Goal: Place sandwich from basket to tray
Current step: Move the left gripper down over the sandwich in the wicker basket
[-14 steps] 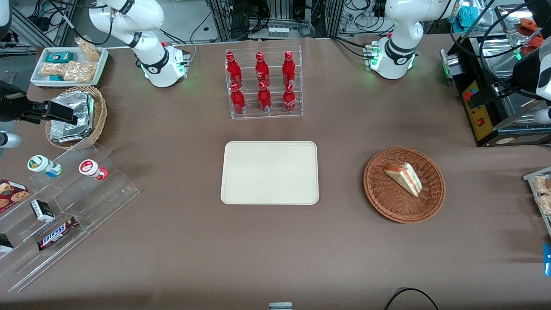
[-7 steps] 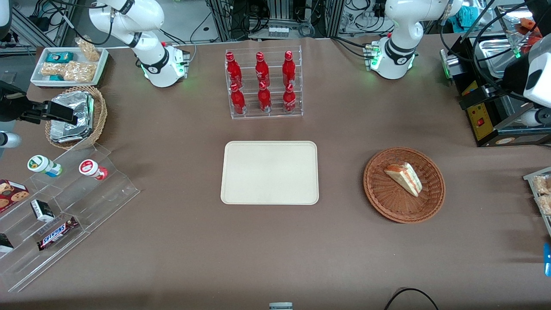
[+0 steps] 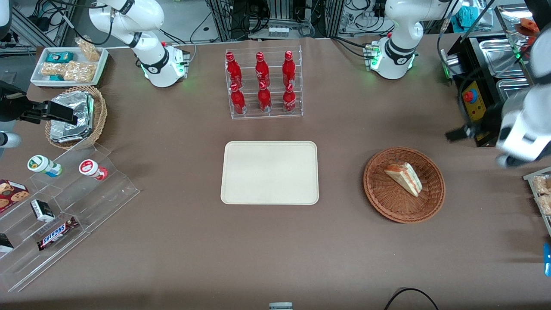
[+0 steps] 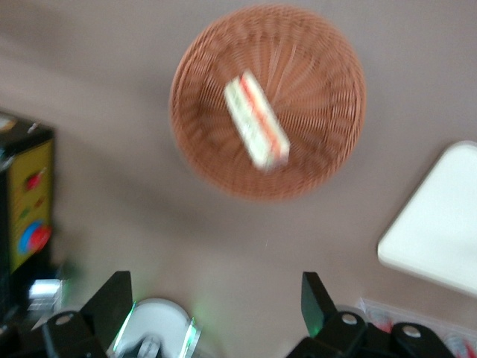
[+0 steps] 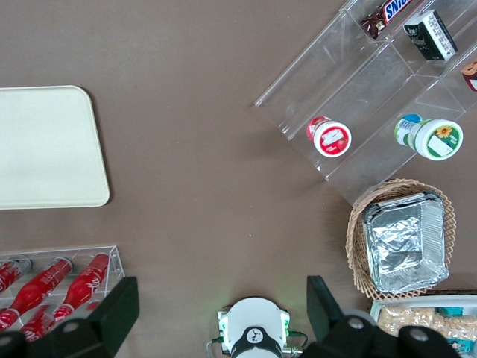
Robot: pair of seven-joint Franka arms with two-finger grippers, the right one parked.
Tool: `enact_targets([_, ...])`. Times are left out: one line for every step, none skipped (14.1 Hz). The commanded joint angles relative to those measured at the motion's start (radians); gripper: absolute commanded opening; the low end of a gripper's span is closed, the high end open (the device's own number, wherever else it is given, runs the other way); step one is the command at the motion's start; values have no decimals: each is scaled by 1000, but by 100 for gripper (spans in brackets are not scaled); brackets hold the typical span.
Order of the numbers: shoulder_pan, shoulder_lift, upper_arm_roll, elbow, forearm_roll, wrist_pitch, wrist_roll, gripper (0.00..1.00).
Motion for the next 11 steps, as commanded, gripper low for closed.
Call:
enact_targets([7, -17, 16, -252, -2, 258, -9, 100])
enact_targets([7, -9, 22, -297, -2, 321, -14, 100])
enact_targets([7, -4, 33, -324, -2, 366, -16, 100])
enact_targets([7, 8, 36, -328, -8, 374, -25, 100])
enact_targets([7, 28, 36, -323, -9, 382, -52, 100])
enact_targets([5, 46, 35, -317, -14, 397, -100, 100])
enact_targets([4, 61, 35, -315, -16, 423, -153, 100])
enact_targets([2, 74, 33, -309, -17, 441, -208, 100])
enact_targets([2, 89, 33, -296, -19, 452, -256, 100])
enact_targets([-1, 106, 33, -288, -20, 455, -282, 100])
enact_targets([-5, 114, 32, -283, -22, 460, -298, 100])
